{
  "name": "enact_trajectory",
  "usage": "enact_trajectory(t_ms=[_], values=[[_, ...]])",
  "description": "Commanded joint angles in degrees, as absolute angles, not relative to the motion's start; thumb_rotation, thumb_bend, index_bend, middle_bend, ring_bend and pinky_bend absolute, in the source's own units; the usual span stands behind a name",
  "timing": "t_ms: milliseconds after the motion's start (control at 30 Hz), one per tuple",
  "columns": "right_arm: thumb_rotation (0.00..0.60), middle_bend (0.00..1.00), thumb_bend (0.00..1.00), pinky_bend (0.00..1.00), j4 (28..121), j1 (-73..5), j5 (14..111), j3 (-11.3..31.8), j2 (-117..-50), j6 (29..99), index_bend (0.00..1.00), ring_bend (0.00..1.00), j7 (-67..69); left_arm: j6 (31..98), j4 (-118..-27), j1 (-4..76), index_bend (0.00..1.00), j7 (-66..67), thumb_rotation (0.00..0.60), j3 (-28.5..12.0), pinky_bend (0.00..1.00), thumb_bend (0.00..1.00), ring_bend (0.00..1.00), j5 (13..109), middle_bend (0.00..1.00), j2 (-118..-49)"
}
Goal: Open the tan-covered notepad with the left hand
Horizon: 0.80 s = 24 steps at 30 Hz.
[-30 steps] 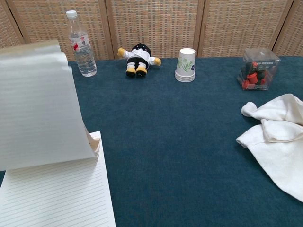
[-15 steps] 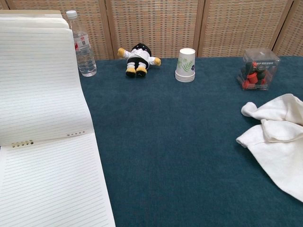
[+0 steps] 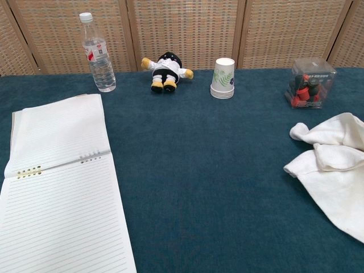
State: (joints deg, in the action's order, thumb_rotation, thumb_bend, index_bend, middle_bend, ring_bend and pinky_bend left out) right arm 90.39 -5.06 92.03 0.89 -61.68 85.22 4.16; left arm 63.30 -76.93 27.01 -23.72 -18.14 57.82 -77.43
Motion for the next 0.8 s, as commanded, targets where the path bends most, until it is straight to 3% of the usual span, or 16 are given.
enact_trajectory(t_ms=[33, 300, 567, 800], values=[[0.6, 0.0, 0.0, 0.0, 90.49, -5.0, 92.17, 0.86, -61.62, 85.39, 0.0, 0.0, 4.17, 67.26, -76.14, 25.04, 0.0, -25.89, 0.6, -18.62, 0.0, 0.03, 0.0, 60.95, 0.0, -77.55], [0.6, 0.0, 0.0, 0.0, 90.71, -4.77, 92.75, 0.77, -61.39, 86.21, 0.0, 0.0, 4.37, 74.83, -82.17, 19.3, 0.0, -24.83, 0.6, -14.55, 0.0, 0.03, 0.0, 70.07, 0.0, -71.15], [0.6, 0.0, 0.0, 0.0, 90.18, -4.38, 93.14, 1.21, -61.5, 87.9, 0.0, 0.0, 4.46, 87.33, -94.4, 8.17, 0.0, -11.96, 0.6, -3.73, 0.0, 0.0, 0.0, 80.68, 0.0, -63.89], [0.6, 0.0, 0.0, 0.0, 89.66, -3.92, 93.84, 1.53, -61.7, 89.76, 0.0, 0.0, 4.84, 91.01, -101.21, 3.17, 0.0, -2.51, 0.6, 2.11, 0.0, 0.0, 0.0, 86.13, 0.0, -59.94]])
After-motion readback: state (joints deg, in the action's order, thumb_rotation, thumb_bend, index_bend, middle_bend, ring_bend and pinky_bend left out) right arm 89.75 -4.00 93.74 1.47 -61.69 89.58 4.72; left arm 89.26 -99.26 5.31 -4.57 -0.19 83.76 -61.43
